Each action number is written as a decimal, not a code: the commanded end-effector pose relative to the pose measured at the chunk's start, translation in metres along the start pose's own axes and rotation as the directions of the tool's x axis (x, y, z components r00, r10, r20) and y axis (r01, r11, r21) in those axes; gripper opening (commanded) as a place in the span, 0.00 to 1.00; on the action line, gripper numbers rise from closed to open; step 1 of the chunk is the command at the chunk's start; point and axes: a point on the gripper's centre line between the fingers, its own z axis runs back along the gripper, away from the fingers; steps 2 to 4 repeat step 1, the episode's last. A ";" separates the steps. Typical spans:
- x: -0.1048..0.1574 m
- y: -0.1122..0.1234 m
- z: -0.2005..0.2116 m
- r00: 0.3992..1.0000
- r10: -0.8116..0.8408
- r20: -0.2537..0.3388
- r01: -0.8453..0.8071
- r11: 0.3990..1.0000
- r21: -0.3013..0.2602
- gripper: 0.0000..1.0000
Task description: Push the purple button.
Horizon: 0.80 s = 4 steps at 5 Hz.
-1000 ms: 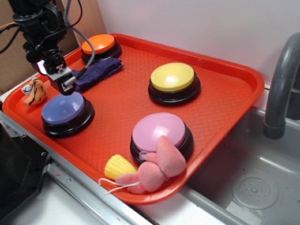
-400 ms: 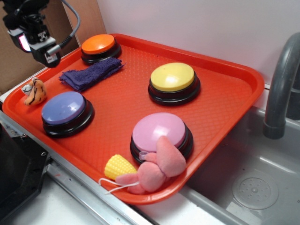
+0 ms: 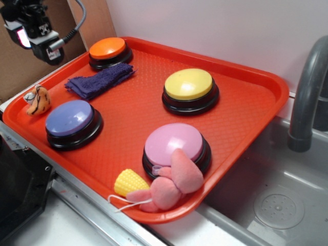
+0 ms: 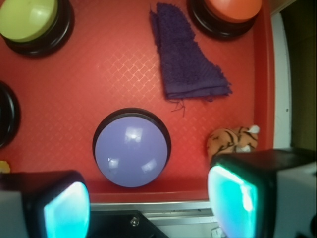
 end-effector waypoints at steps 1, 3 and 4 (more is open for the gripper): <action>-0.003 -0.003 0.033 0.995 -0.036 0.097 0.030 0.998 0.062 1.00; -0.003 -0.003 0.033 0.995 -0.036 0.097 0.030 0.998 0.062 1.00; -0.003 -0.003 0.033 0.995 -0.036 0.097 0.030 0.998 0.062 1.00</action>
